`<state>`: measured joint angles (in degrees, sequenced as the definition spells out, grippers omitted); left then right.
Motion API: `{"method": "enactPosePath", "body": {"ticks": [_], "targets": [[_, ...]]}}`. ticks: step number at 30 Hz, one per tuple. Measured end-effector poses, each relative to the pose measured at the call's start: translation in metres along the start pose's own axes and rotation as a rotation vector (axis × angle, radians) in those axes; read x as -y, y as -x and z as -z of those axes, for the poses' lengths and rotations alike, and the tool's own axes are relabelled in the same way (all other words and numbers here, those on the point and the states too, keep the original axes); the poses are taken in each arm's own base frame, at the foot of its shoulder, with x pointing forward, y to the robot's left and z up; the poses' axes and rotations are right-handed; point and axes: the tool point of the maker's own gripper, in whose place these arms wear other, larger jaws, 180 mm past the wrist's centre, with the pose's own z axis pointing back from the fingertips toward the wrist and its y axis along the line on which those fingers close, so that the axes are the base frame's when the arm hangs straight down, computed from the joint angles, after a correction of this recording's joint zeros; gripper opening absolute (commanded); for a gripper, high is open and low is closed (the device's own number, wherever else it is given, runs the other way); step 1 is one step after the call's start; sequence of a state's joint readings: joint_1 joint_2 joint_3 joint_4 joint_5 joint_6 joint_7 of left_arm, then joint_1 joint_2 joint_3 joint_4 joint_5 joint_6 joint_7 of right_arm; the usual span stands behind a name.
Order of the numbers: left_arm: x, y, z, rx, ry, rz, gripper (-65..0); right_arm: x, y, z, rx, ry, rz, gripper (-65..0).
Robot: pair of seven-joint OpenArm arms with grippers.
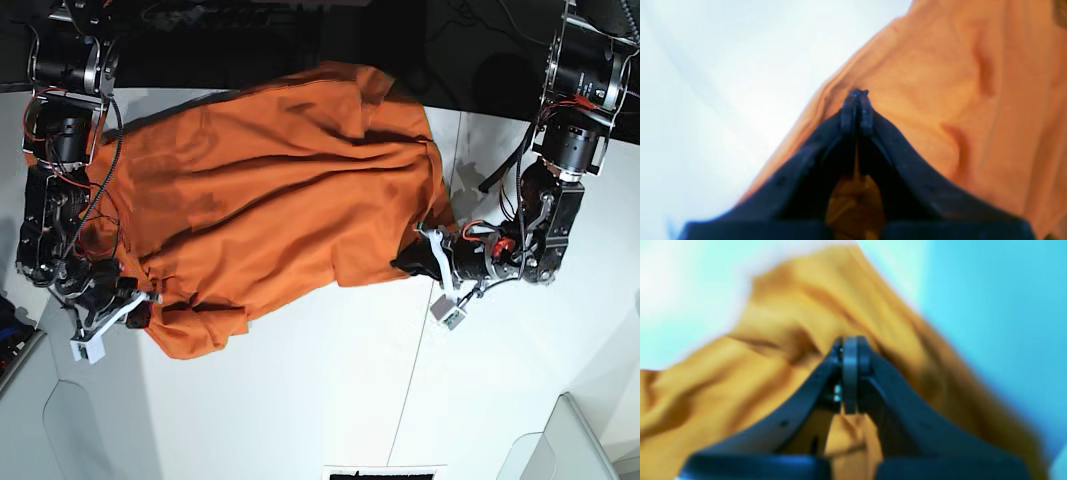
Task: Layout the t-shirt on the table in an organized manner, then fold the t-shirt properly
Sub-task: 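Grasp the shirt corners with both grippers and stretch it lengthwise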
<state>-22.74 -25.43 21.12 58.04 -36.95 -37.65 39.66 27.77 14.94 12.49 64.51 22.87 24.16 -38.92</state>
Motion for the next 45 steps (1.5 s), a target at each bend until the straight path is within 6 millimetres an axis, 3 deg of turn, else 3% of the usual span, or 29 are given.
{"method": "enactPosePath", "body": {"ticks": [3, 7, 11, 14, 17, 21, 28, 31, 36, 39, 42, 45], "targets": [[-0.032, -0.016, -0.009, -0.027, -0.128, 0.011, -62.2, -0.012, -0.030, -0.004, 0.052, -0.032, -0.008, -65.0], [-0.054, -0.028, -0.020, -0.062, -0.221, 0.038, -62.2, -0.034, -0.024, 0.005, 0.067, -0.089, -0.005, -65.0], [-0.055, -0.037, -0.025, -0.071, -0.210, 0.025, -62.2, -0.069, -0.011, 0.030, 0.078, -0.112, -0.060, -65.0], [-0.030, -0.039, -0.022, -0.051, -0.066, 0.009, -62.2, -0.085, 0.012, 0.053, 0.033, -0.116, -0.144, -65.0], [-0.018, -0.036, -0.019, -0.067, -0.015, -0.020, -62.2, -0.066, 0.047, 0.067, -0.073, -0.051, -0.218, -65.0], [-0.003, -0.024, -0.017, -0.097, 0.066, -0.022, -62.2, -0.026, 0.043, 0.068, -0.088, 0.055, -0.212, -65.0], [0.024, 0.003, -0.008, -0.101, 0.171, -0.108, -62.2, 0.059, 0.030, 0.034, -0.073, 0.257, -0.195, -65.0], [0.026, 0.009, -0.007, -0.100, 0.180, -0.120, -62.2, 0.080, 0.024, 0.021, -0.050, 0.273, -0.142, -65.0], [0.016, 0.006, -0.009, -0.080, 0.134, -0.075, -62.2, 0.091, -0.005, 0.006, 0.053, 0.283, -0.053, -65.0], [-0.001, 0.004, -0.019, -0.097, 0.091, -0.059, -62.2, 0.089, -0.022, -0.004, 0.087, 0.260, 0.014, -65.0], [-0.008, 0.004, -0.033, -0.126, 0.100, -0.102, -62.2, 0.070, -0.031, -0.010, 0.081, 0.153, 0.015, -65.0], [0.002, -0.014, -0.049, -0.082, 0.158, -0.092, -61.9, 0.051, -0.036, -0.020, 0.102, 0.059, 0.018, -65.0]]}}
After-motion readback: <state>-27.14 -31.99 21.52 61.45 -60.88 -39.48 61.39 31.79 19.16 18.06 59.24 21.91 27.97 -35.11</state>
